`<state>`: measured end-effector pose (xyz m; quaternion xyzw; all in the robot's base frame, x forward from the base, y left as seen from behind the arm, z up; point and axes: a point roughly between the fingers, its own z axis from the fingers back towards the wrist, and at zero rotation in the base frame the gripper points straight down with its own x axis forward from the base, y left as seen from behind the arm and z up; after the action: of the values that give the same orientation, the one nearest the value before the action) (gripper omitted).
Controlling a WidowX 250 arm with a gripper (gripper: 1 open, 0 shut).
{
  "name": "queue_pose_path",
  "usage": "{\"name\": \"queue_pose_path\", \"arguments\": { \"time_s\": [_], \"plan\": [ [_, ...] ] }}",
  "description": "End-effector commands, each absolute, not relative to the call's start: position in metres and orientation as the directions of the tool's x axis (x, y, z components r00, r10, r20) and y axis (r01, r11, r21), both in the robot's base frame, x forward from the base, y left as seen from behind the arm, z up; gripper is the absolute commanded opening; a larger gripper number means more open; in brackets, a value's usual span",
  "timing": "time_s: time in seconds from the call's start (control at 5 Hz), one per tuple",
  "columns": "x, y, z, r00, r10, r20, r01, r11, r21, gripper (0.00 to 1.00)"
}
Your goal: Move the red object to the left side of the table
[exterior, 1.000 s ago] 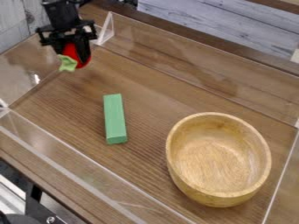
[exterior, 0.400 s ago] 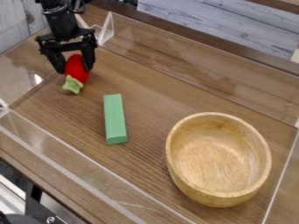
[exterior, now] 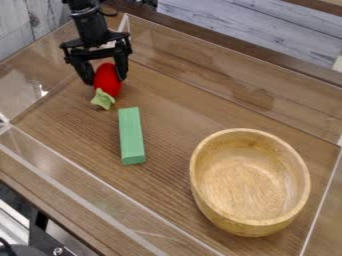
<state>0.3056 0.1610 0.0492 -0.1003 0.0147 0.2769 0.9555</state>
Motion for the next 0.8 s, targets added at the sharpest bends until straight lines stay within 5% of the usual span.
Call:
{"name": "queue_pose_path", "arguments": {
  "time_s": [0.0, 0.6],
  "plan": [
    [0.316, 0.161, 0.078, 0.836, 0.548, -0.009, -0.54, 0.82, -0.187, 1.0],
    [0.321, 0.168, 0.101, 0.856, 0.516, -0.005, -0.505, 0.836, -0.215, 1.0]
  ]
}}
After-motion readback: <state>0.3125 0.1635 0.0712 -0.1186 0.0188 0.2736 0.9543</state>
